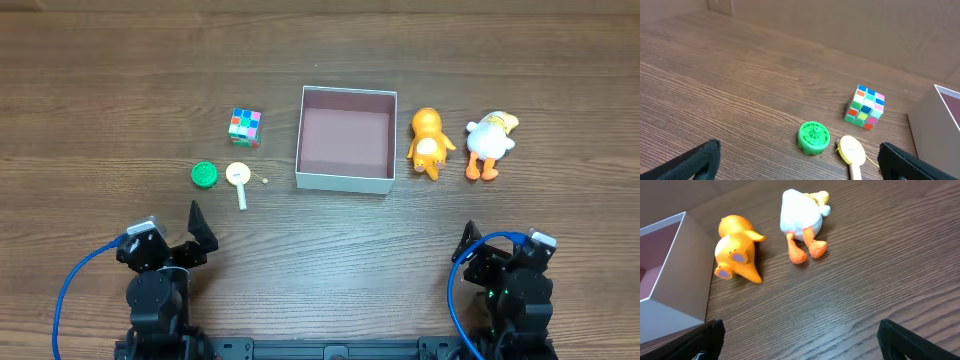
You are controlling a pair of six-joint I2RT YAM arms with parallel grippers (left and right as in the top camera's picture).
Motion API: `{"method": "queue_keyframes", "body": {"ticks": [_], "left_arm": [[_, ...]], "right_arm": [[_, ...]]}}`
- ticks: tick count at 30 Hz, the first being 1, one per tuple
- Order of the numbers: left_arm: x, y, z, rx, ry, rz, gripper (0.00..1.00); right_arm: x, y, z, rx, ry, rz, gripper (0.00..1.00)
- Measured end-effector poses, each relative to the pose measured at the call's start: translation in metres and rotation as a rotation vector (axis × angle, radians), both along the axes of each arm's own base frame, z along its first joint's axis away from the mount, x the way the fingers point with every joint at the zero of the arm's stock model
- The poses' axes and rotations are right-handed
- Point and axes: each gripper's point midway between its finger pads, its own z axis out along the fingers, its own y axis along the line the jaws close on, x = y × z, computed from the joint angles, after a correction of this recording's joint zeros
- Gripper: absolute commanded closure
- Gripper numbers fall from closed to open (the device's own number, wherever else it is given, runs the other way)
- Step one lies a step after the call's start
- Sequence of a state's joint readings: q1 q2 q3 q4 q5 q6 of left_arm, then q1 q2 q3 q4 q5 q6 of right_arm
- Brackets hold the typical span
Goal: Pack container
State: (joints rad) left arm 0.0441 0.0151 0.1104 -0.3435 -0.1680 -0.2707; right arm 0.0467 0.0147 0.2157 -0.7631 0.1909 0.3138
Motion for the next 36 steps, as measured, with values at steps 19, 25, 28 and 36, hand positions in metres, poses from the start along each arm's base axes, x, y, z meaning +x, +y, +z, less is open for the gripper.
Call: {"method": "queue_keyframes", "body": {"ticks": [19, 25, 28, 36], "left_arm": [[0.0, 0.0, 0.0, 0.0, 0.0, 0.0, 0.0], [0.0, 0.0, 0.002, 0.0, -0.008, 0.0, 0.0], [0.002, -0.005, 0.005, -0.006, -0.024, -0.027, 0.0], [-0.016, -0.026, 0.118, -0.029, -0.159, -0.147, 0.0]], "right_arm": [[0.0, 0.0, 0.0, -0.001, 0.0, 0.0, 0.0], [0.005, 0.0, 0.009, 0.002, -0.044, 0.0, 0.0], [0.015, 0.009, 0.028, 0.026, -0.13, 0.044, 0.0], [0.007, 0.034, 0.084, 0.086, -0.2, 0.18, 0.0]]}}
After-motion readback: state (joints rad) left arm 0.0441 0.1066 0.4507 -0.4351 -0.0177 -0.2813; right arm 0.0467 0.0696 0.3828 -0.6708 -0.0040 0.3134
